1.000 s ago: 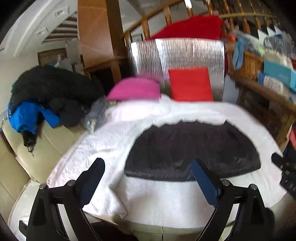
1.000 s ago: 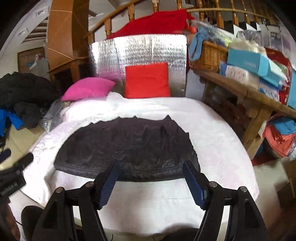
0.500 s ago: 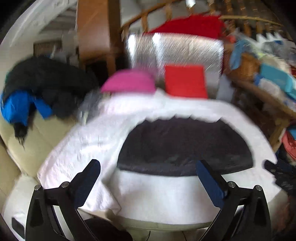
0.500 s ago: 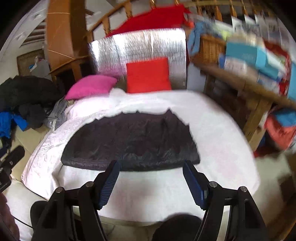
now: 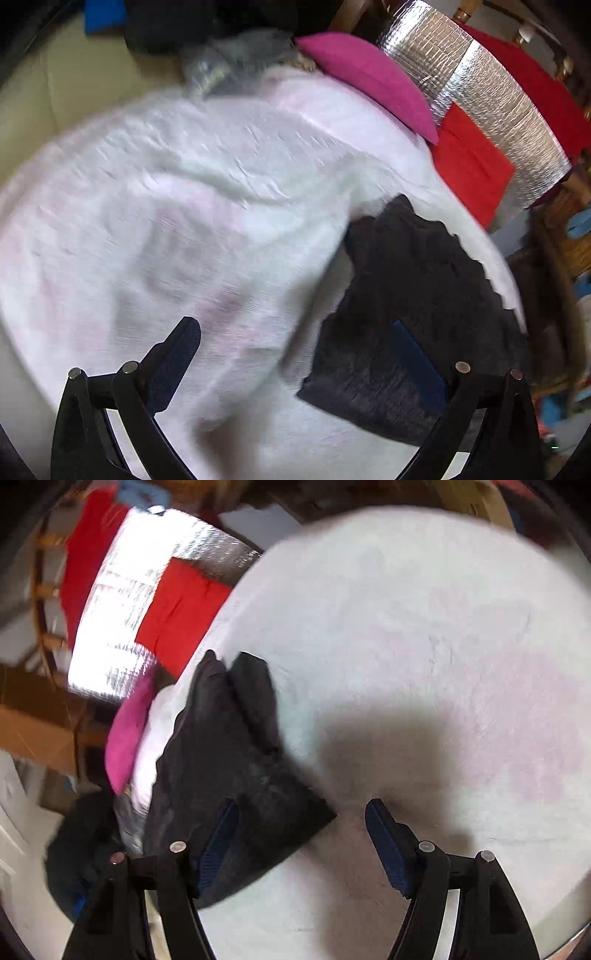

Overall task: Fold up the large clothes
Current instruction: 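Grasp the edge of the folded black jacket with both tools and lift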

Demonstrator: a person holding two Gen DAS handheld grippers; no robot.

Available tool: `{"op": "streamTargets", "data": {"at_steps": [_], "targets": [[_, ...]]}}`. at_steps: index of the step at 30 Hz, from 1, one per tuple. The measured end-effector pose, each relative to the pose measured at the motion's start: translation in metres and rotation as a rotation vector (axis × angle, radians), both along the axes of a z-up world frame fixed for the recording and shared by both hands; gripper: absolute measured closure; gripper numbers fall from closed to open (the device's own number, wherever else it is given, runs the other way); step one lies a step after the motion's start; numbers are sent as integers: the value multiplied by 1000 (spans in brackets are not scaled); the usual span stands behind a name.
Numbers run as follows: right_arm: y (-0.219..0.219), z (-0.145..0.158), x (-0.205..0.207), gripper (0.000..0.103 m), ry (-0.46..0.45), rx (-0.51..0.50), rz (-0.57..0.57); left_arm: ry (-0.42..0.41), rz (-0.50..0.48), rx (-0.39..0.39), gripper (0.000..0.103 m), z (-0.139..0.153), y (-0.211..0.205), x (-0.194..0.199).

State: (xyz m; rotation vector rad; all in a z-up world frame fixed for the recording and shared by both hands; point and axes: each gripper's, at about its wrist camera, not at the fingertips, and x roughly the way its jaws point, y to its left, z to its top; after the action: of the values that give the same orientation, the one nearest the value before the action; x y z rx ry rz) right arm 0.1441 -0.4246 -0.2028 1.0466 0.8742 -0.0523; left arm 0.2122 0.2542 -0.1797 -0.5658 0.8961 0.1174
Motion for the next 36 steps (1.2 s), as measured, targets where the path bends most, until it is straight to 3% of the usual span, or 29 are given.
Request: {"op": "streamTargets", "data": {"at_steps": [2,5,7,9,11,14,16,21,26,29,31,33,35,36], "targets": [[0,-5,3,21,-39,34,-18,12,-10,-81,1,-13,-1,4],[4,-3,11,20,-93,79,-14,-18,-30,-149,4,-14,-5,5],[9,-4,18,20,-85,87,-22,-28,-50,-114,14,-11,-11,7],[16,0,22,20,-80,50,-30,-15,-88,-97,39,-14,-18,9],[24,2,26,21,-70,3,-38,-3,-118,-108,49,-19,-23,10],[31,9,29,32,-44,-101,-33,-33,-140,-91,68,-17,-28,9],[41,16,33,50,-37,-177,-15,-33,-149,-44,74,-16,-32,9],[54,39,35,65,-29,-363,13,-56,-176,-1,89,-9,-36,8],[54,50,36,71,-55,-407,6,-49,-209,18,90,-7,-38,-5],[49,31,39,71,-29,-385,1,-20,-212,18,86,-15,-35,-7],[44,29,31,71,-49,-373,1,-4,-200,47,73,-15,-35,-4],[43,32,29,66,-56,-364,11,15,-161,94,46,-14,-35,-4],[37,35,25,55,-51,-319,11,8,-167,108,40,-11,-37,-4],[32,36,24,41,-49,-292,10,4,-179,97,40,-10,-39,-4]]}}
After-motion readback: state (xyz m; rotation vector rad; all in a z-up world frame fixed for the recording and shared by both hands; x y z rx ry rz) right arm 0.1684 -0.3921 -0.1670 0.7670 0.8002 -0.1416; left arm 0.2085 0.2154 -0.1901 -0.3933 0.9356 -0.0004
